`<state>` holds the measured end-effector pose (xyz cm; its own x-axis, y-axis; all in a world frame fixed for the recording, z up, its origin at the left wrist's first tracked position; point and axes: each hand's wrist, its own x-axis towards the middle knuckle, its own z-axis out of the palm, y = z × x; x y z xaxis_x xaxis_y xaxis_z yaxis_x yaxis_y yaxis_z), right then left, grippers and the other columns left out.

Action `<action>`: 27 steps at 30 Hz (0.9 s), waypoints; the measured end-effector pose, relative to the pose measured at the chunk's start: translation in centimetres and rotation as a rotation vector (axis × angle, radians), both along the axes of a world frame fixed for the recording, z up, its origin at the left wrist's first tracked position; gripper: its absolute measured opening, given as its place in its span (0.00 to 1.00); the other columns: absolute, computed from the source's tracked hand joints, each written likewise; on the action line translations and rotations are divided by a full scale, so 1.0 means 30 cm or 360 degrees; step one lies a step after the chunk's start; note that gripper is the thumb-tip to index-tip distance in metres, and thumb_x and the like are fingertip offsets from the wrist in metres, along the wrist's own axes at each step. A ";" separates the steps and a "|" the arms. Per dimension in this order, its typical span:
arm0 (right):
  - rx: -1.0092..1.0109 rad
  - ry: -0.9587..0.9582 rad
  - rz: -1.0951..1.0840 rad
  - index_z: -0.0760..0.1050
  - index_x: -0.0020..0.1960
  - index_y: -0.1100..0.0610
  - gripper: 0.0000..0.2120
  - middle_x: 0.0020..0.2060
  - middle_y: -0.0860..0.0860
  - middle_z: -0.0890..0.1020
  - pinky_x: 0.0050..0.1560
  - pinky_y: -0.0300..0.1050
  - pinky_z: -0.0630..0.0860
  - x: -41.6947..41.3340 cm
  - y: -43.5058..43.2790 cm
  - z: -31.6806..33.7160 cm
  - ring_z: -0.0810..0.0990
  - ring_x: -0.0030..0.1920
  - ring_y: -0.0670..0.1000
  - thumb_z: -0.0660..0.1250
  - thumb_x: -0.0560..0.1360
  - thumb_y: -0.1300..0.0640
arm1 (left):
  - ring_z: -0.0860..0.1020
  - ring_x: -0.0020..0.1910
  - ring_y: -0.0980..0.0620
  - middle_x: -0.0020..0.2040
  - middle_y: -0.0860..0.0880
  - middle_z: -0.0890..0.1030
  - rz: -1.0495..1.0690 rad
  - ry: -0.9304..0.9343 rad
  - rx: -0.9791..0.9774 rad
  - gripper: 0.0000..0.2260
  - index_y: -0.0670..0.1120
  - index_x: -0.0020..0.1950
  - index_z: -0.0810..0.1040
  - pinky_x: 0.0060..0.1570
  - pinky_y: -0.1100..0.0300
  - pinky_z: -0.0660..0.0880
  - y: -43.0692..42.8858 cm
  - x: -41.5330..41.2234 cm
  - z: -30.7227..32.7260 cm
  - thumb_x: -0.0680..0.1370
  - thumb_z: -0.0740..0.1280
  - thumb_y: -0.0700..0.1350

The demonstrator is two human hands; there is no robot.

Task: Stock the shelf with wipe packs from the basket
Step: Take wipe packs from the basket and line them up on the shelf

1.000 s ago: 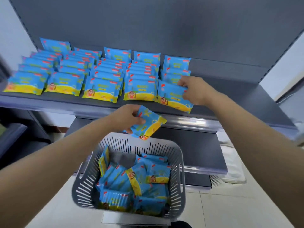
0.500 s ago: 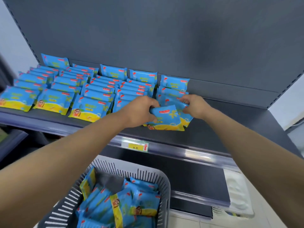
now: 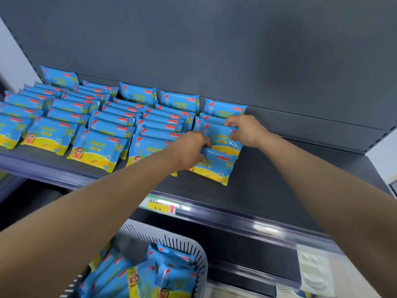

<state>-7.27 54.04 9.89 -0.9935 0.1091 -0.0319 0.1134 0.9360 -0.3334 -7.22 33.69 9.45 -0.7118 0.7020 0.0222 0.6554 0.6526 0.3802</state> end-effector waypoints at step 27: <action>0.0580 0.0652 -0.0112 0.70 0.65 0.57 0.19 0.61 0.55 0.75 0.57 0.51 0.67 0.390 -0.278 0.273 0.70 0.61 0.58 0.63 0.75 0.56 | 0.68 0.60 0.42 0.61 0.43 0.71 -0.0004 0.0784 0.0158 0.21 0.43 0.67 0.67 0.59 0.52 0.61 -0.129 0.095 0.170 0.75 0.66 0.43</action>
